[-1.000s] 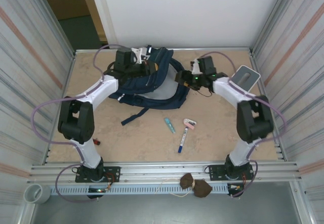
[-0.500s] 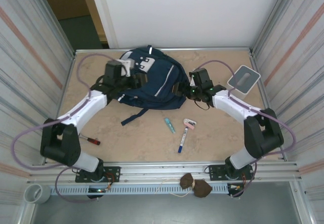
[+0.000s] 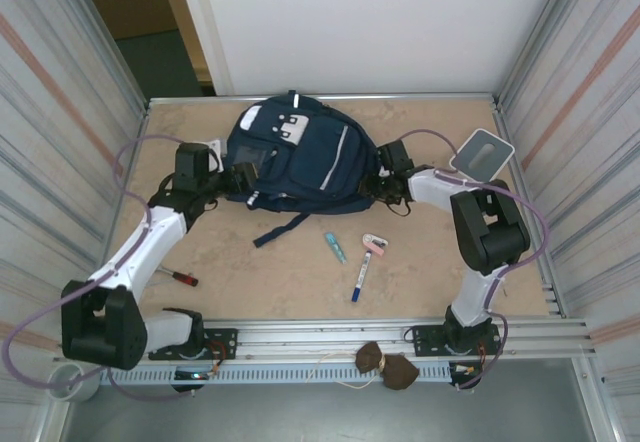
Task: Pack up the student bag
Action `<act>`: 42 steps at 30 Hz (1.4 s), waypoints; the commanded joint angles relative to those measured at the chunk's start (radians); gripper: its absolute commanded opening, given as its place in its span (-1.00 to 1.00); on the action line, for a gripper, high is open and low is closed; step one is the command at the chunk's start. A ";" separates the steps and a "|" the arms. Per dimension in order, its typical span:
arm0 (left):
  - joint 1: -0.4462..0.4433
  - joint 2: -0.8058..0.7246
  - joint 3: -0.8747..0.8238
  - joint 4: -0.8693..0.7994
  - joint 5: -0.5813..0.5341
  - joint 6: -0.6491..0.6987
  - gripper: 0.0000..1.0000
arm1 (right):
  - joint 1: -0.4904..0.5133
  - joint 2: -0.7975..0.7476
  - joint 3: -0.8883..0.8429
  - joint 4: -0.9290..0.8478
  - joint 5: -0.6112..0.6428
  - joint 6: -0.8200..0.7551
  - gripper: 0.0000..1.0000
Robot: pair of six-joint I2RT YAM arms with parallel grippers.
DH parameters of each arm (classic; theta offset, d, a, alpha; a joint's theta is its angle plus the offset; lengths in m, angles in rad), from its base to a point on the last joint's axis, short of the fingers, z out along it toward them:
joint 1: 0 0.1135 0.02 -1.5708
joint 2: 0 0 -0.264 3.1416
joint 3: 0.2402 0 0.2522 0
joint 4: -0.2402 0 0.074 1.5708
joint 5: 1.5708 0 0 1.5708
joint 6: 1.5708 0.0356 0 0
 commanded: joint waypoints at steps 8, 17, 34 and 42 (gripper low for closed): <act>-0.182 0.099 0.101 0.024 -0.049 0.564 0.35 | -0.187 -0.072 0.104 -0.160 0.016 -0.124 0.07; -0.199 0.249 0.089 0.089 0.063 1.290 0.43 | -0.180 -0.228 0.037 -0.161 -0.075 -0.123 0.52; -0.230 0.502 0.159 0.126 0.047 1.559 0.36 | -0.134 -0.323 -0.077 -0.162 -0.107 -0.061 0.62; -0.260 0.486 0.121 0.188 0.085 1.491 -0.25 | -0.063 -0.378 -0.078 -0.223 -0.071 -0.095 0.63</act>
